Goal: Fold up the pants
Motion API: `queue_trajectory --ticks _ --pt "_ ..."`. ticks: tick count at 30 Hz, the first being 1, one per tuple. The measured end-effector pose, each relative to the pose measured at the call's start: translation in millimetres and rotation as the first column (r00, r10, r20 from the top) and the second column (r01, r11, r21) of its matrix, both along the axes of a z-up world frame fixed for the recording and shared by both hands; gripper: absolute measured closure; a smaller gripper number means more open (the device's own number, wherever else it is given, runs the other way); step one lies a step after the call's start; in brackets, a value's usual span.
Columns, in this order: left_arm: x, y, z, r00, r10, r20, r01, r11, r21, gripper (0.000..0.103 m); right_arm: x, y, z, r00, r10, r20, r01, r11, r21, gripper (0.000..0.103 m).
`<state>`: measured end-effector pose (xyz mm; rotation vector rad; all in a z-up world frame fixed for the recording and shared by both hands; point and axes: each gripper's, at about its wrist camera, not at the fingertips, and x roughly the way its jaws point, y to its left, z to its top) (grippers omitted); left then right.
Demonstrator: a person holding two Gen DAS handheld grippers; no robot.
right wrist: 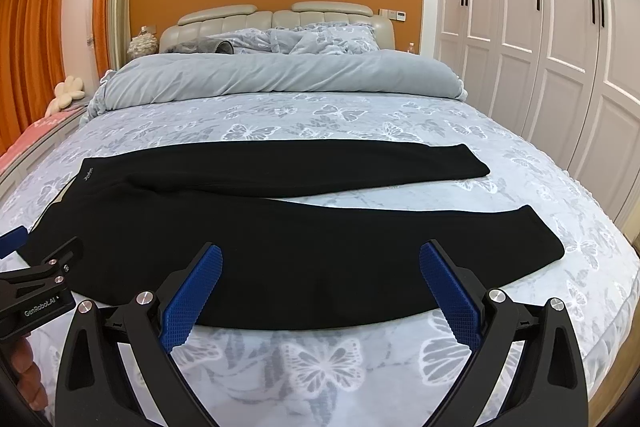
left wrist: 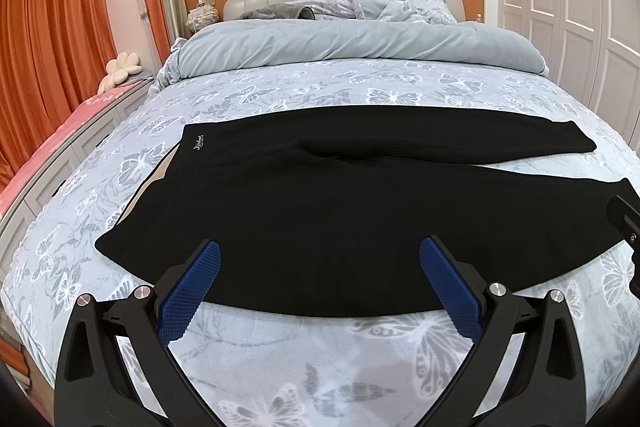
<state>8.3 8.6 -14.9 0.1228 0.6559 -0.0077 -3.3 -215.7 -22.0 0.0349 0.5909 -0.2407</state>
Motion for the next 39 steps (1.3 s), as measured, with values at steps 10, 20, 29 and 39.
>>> queue_trajectory --ticks 10,20,29,39 --pt "0 3 -2 1.000 0.001 -0.003 -0.001 1.000 0.000 0.005 0 11 -4 1.000 0.005 -0.004 -0.005 1.000 0.005 0.005" --pt "36 41 5 0.996 -0.029 -0.078 0.022 0.995 -0.096 0.005 21 -44 8 0.996 0.071 -0.058 -0.067 0.995 0.073 0.005" --pt "182 129 9 0.978 0.134 -0.161 -0.148 0.986 -0.081 0.005 137 -231 -22 0.969 -0.126 -0.211 0.139 0.989 0.048 0.005" --pt "349 206 -51 0.898 0.284 -0.335 -0.326 0.943 -0.074 0.005 265 -363 -76 0.926 -0.235 -0.294 0.289 0.944 0.156 0.005"
